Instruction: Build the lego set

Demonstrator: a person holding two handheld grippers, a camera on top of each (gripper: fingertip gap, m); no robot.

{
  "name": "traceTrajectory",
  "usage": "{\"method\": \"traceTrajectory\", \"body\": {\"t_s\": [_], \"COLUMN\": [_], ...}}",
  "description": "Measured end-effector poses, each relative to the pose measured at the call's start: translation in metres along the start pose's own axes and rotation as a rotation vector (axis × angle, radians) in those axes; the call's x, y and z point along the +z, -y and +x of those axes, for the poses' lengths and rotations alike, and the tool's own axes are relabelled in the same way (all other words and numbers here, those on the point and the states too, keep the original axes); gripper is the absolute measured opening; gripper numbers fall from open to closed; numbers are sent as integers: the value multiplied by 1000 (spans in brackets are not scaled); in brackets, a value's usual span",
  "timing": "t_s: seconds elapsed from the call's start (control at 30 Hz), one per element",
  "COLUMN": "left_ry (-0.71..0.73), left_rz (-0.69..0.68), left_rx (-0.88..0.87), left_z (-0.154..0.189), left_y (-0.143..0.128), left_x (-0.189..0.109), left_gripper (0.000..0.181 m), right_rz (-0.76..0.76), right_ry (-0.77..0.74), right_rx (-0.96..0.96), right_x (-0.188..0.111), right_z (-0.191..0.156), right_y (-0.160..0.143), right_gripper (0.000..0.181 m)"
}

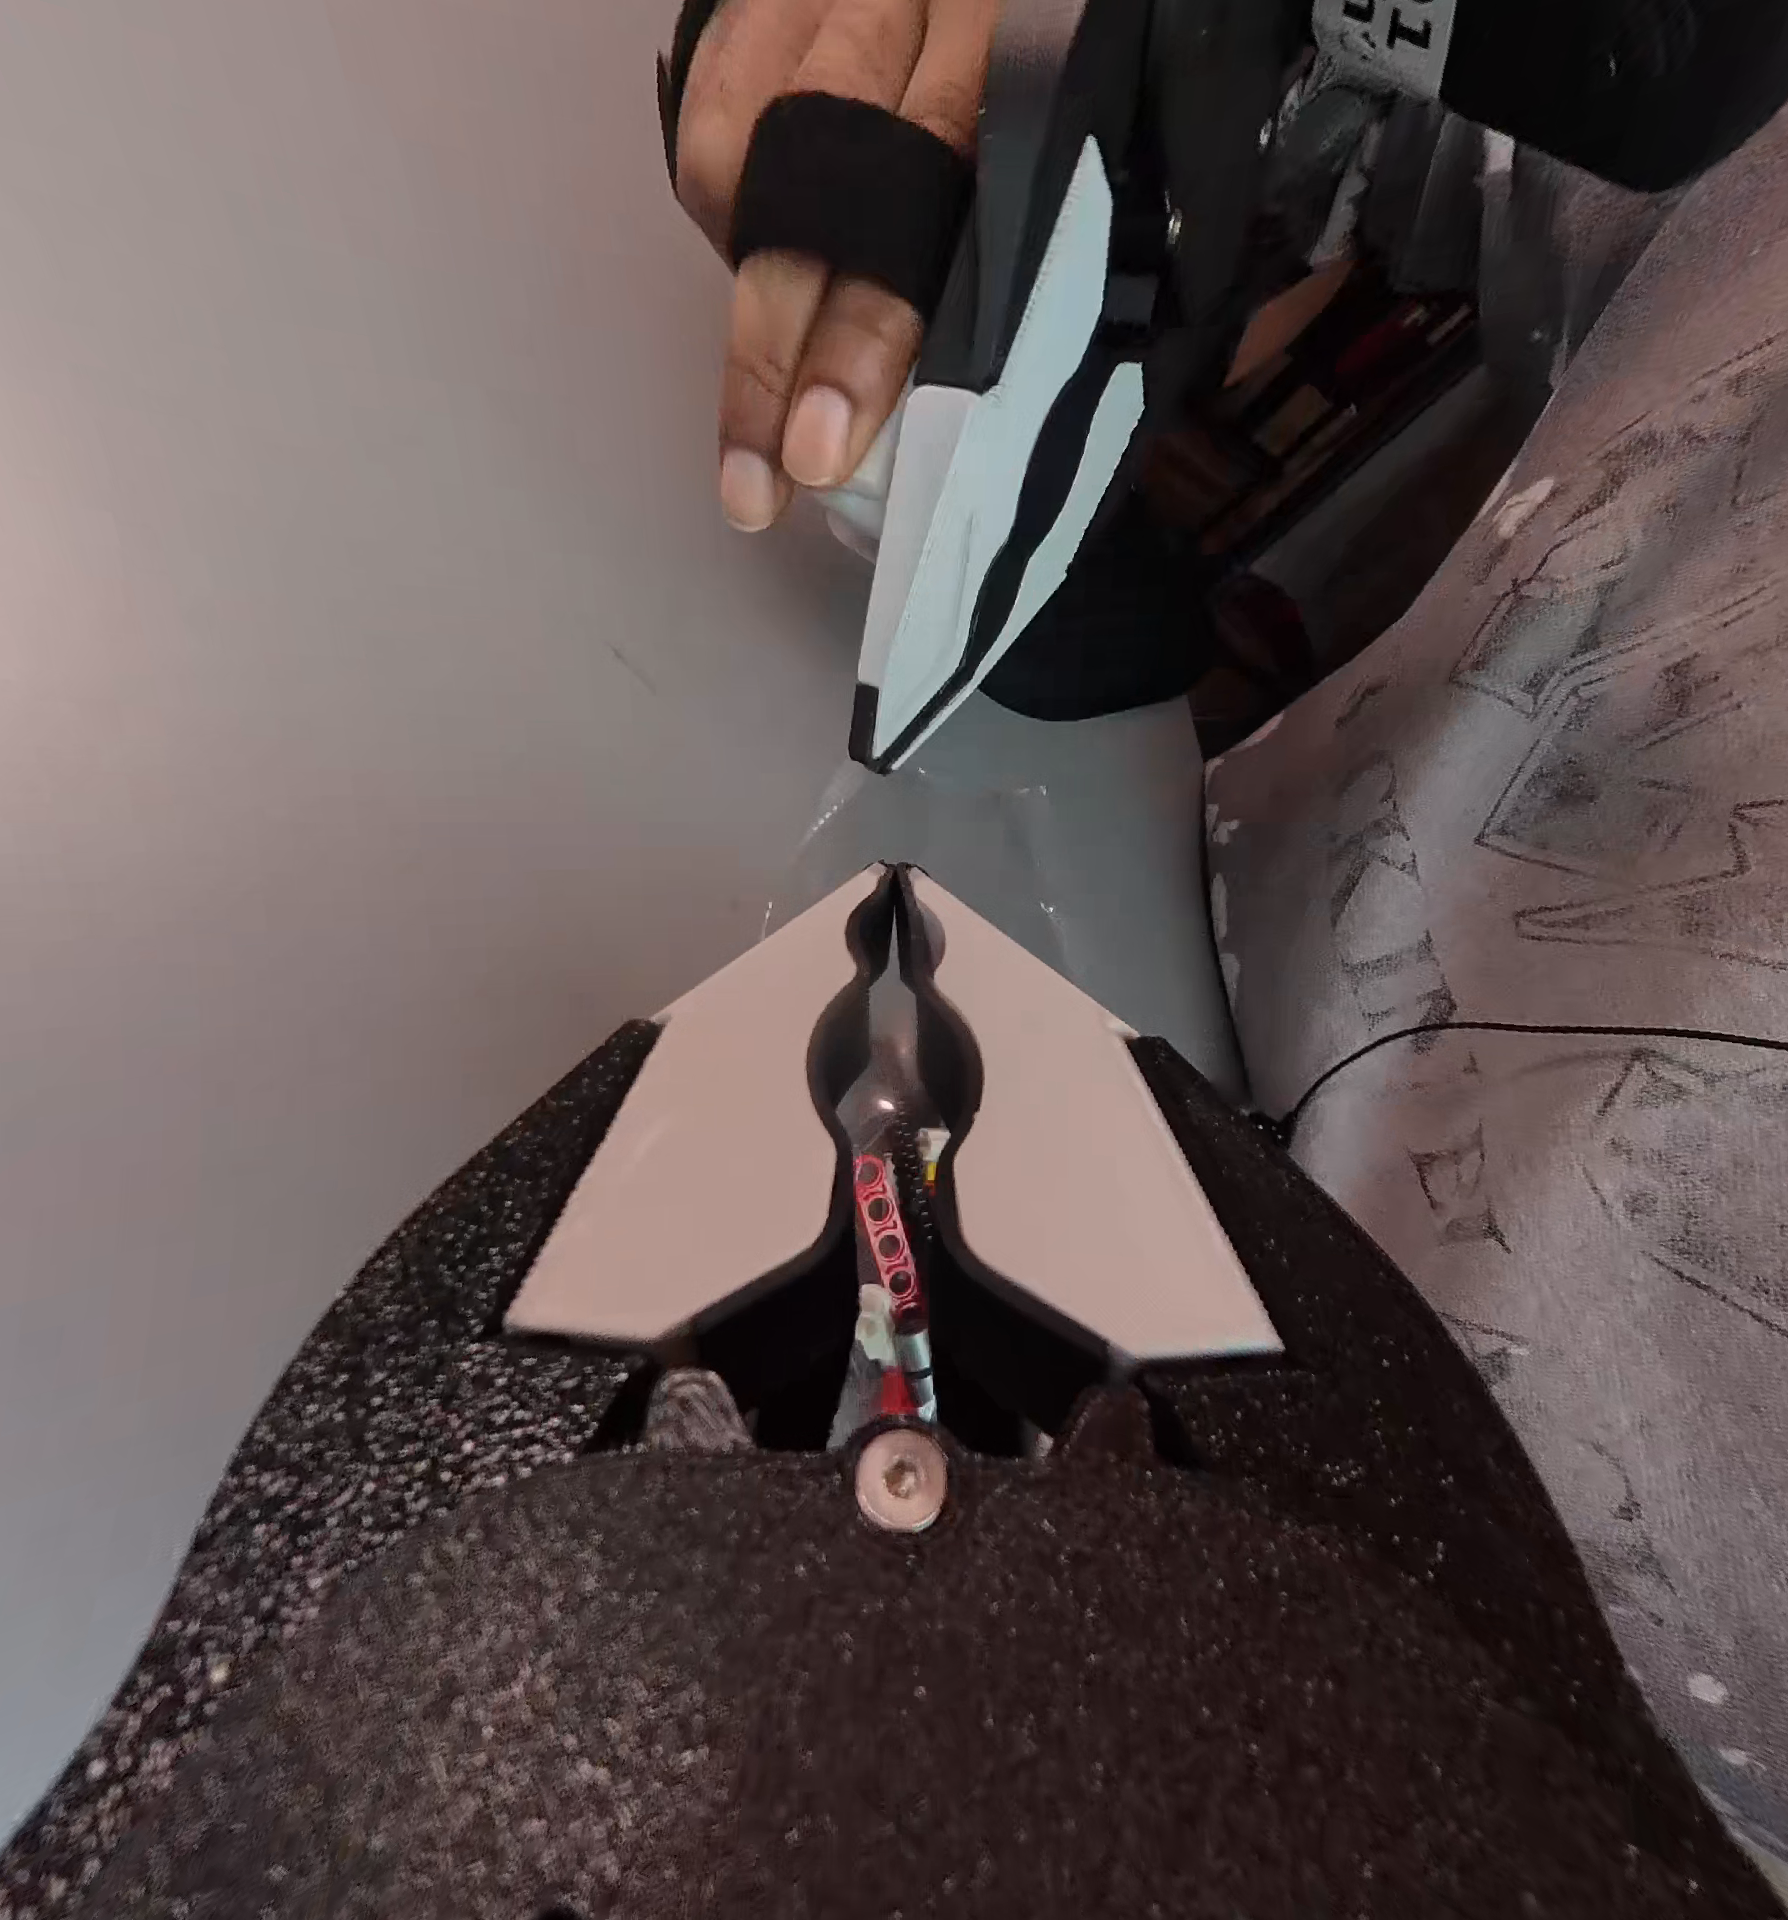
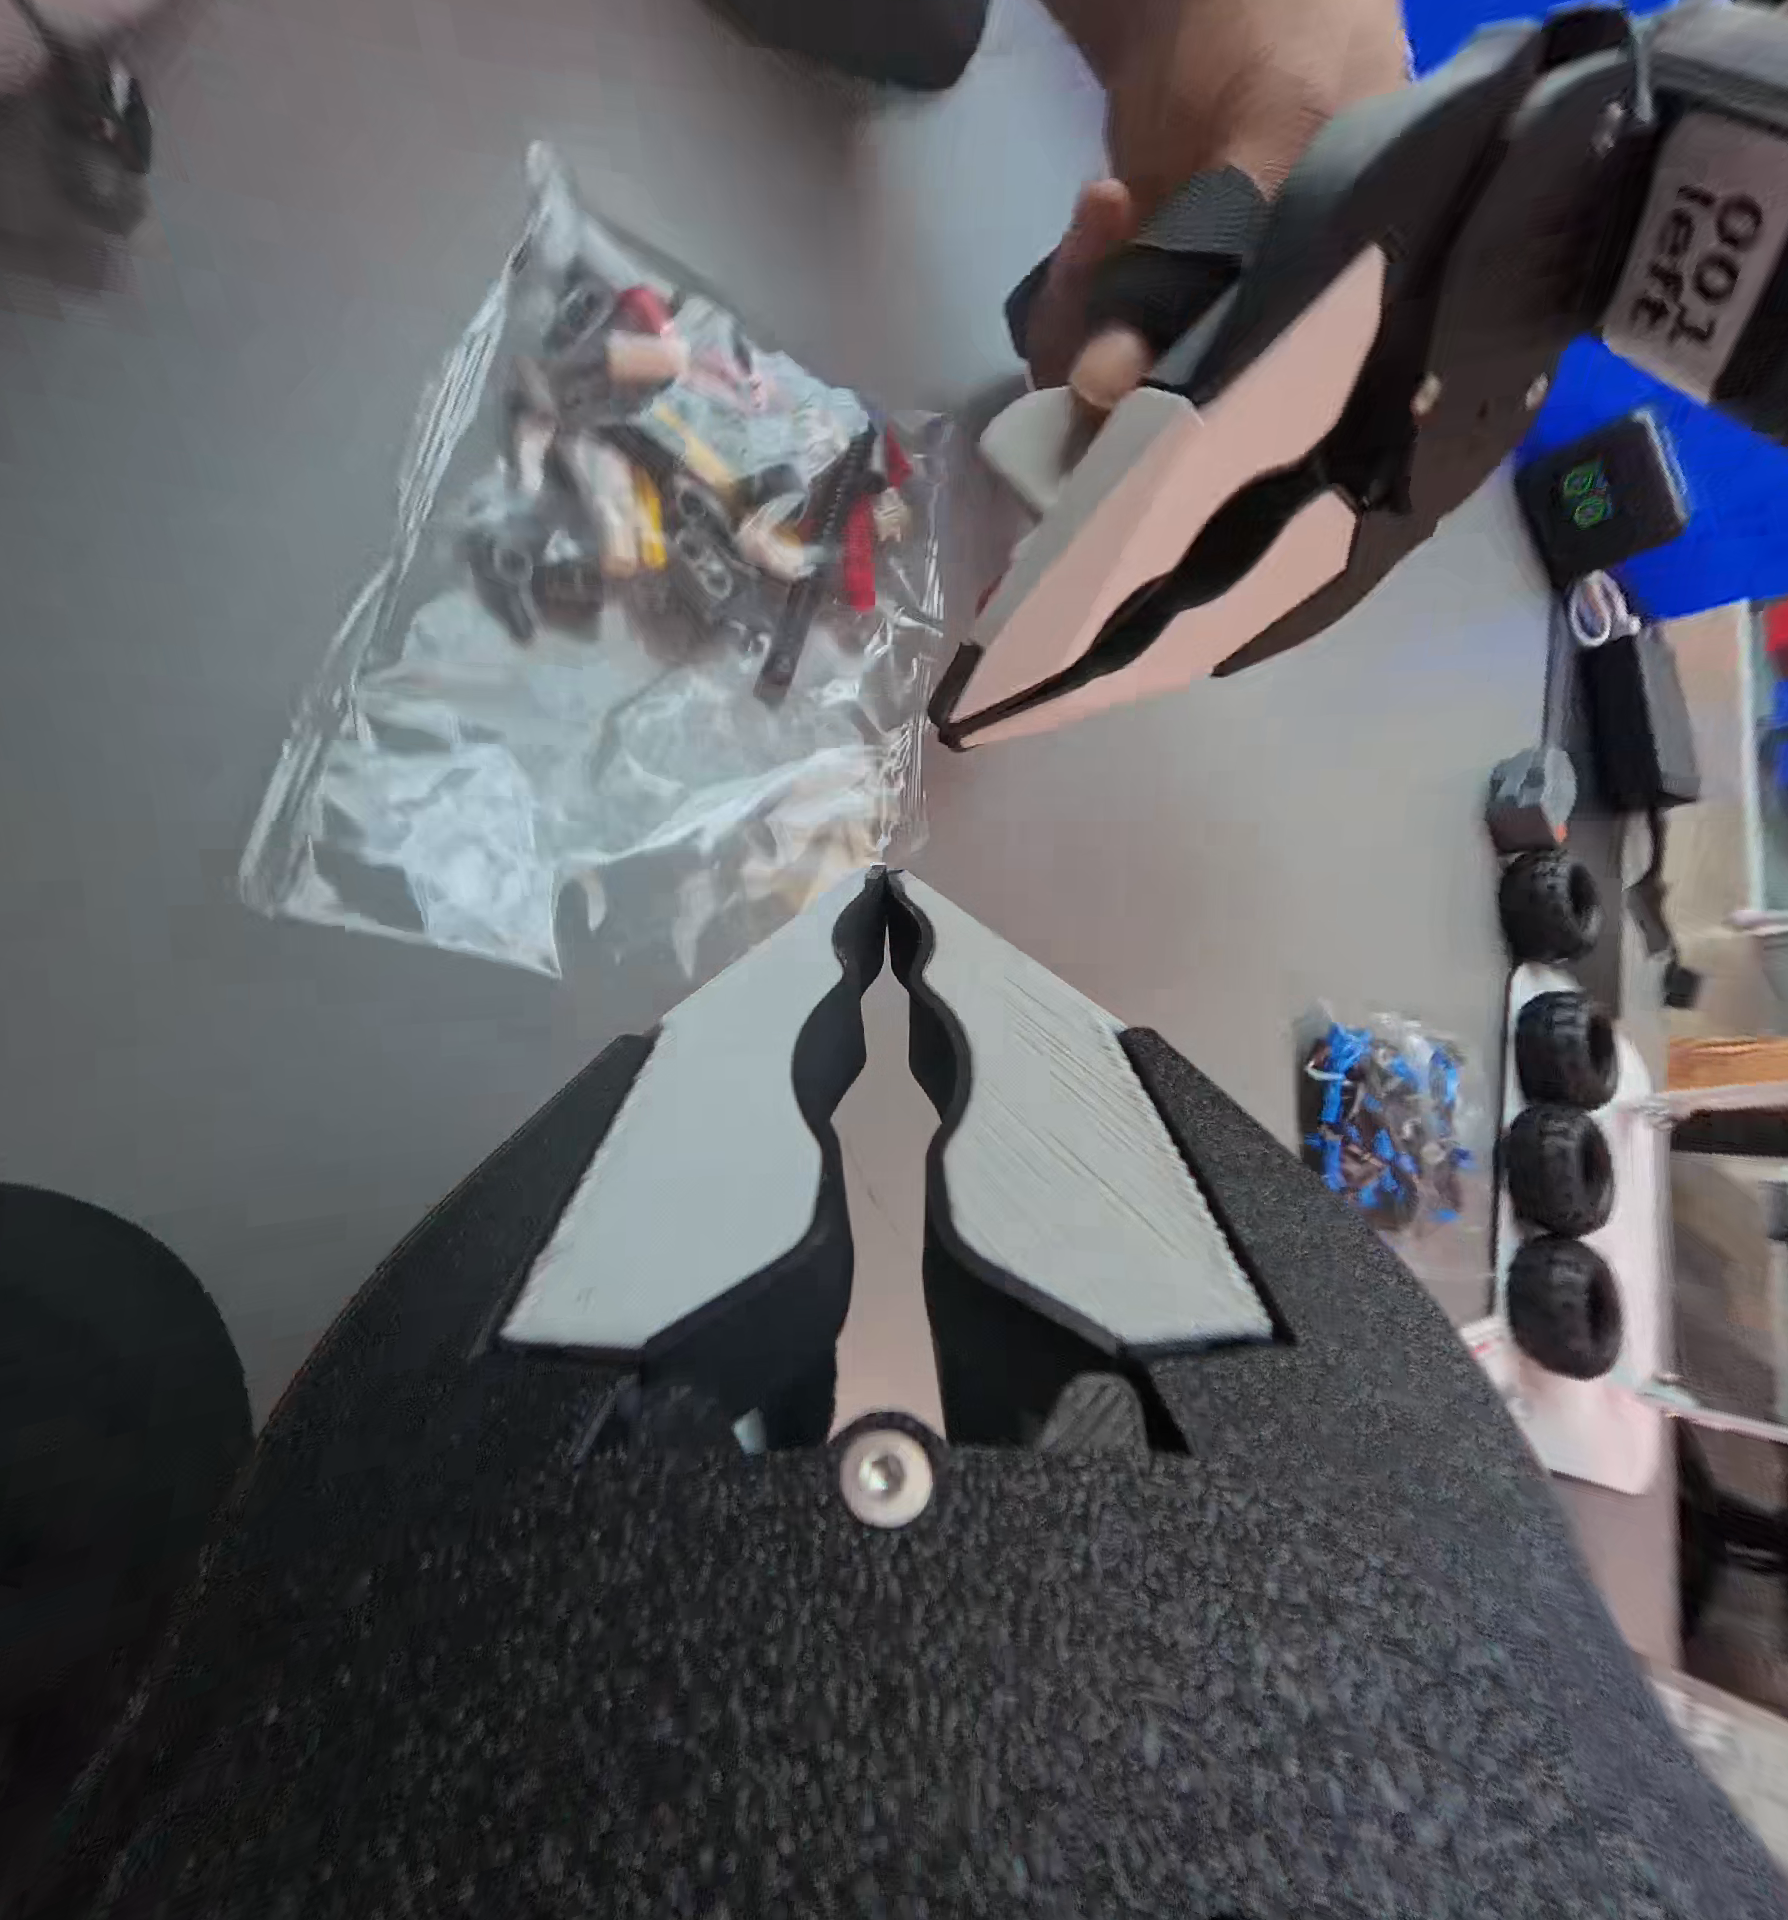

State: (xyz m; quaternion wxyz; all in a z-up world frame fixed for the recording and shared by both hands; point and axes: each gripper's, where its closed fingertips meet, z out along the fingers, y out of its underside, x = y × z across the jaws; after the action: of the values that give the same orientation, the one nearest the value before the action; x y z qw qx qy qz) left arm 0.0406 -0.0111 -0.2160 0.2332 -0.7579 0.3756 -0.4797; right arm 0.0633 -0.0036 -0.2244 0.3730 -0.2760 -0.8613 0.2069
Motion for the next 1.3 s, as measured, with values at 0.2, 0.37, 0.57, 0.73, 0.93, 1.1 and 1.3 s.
{"method": "traceTrajectory", "body": {"t_s": [0.2,0.37,0.57,0.73,0.93,1.1,1.3], "left_ry": [83,56,76,114,140,175,191], "left_rz": [97,152,182,158,153,225,299], "left_rx": [196,331,324,321,348,394,385], "left_z": [3,35,53,58,61,59,69], "left_y": [24,45,57,54,53,66,82], "left_x": [-11,-19,-42,-47,-48,-63,-75], "left_gripper": [34,0,0,0,0,7,0], "right_rz": [195,368,508,506,512,542,612], "right_ry": [43,69,103,75,31,22,26], "right_rx": [326,520,670,671,649,705,755], "right_x": [-10,-26,-43,-40,-36,-35,-48], "right_z": [24,59,77,77,79,91,104], "right_y": [27,66,91,100,108,102,113], "right_gripper": [0,0,9,17,0,0,0]}}
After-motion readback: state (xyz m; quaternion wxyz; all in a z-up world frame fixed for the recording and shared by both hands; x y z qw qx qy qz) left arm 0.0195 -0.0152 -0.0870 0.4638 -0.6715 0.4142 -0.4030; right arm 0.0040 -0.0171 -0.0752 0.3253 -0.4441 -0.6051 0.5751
